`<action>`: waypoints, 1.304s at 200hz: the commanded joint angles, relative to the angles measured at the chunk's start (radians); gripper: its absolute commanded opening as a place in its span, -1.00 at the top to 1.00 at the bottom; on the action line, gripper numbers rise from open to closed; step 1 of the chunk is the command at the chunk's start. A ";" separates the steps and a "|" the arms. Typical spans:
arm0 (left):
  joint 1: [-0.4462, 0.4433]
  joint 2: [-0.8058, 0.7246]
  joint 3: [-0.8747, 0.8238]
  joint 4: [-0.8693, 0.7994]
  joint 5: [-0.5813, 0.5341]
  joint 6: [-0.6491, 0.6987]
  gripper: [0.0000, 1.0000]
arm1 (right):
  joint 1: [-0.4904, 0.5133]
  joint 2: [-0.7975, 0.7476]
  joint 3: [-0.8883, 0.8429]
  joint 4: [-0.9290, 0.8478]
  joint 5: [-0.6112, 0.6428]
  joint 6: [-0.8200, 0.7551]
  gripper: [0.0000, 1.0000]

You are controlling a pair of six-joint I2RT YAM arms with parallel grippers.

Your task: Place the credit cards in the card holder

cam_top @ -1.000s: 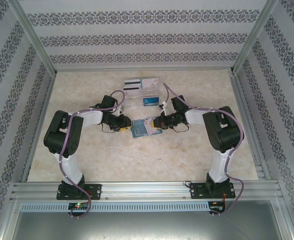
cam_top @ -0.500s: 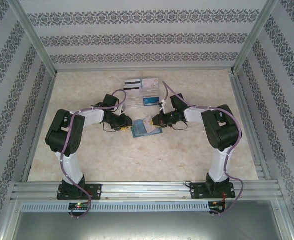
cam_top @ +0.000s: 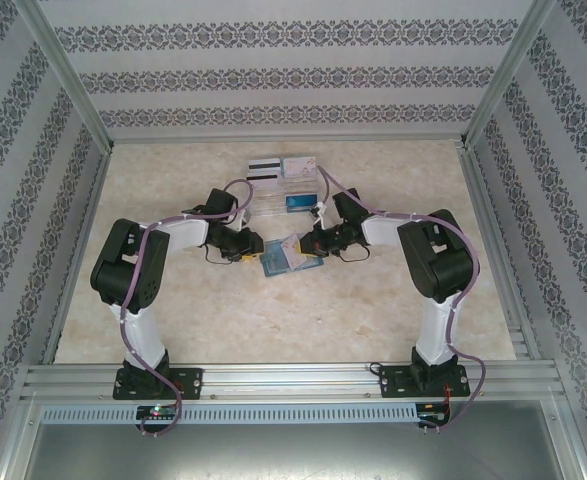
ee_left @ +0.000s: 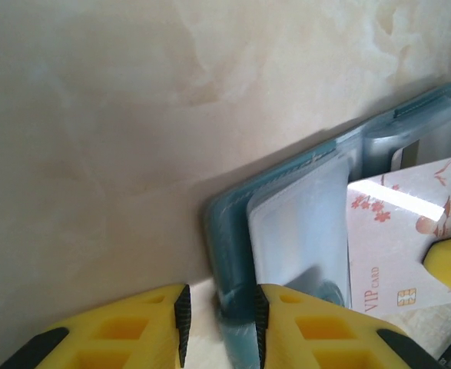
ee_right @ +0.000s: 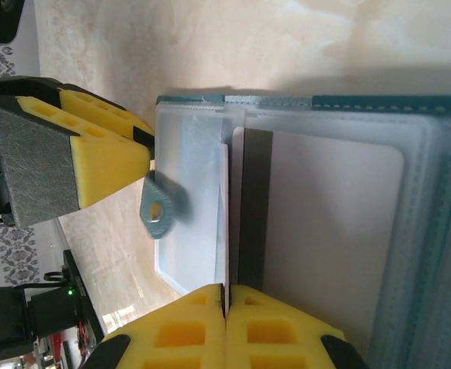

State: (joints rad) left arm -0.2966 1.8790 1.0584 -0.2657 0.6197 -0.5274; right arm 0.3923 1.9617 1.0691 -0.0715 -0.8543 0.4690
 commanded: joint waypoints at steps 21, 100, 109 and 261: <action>-0.053 0.047 -0.005 0.053 0.006 -0.008 0.40 | 0.015 0.020 0.007 0.019 0.038 0.063 1.00; -0.058 0.071 -0.009 0.072 0.020 -0.011 0.53 | 0.020 0.042 0.044 -0.016 0.071 0.039 1.00; -0.059 0.072 -0.009 0.072 0.019 -0.011 0.55 | 0.025 0.045 0.051 -0.018 0.073 0.039 1.00; -0.059 0.071 -0.001 0.062 0.012 -0.006 0.76 | 0.043 -0.015 -0.045 -0.087 0.120 -0.011 1.00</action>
State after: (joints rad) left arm -0.3019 1.8935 1.0607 -0.2539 0.6090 -0.5312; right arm 0.4171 1.9541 1.0641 -0.0933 -0.7822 0.4721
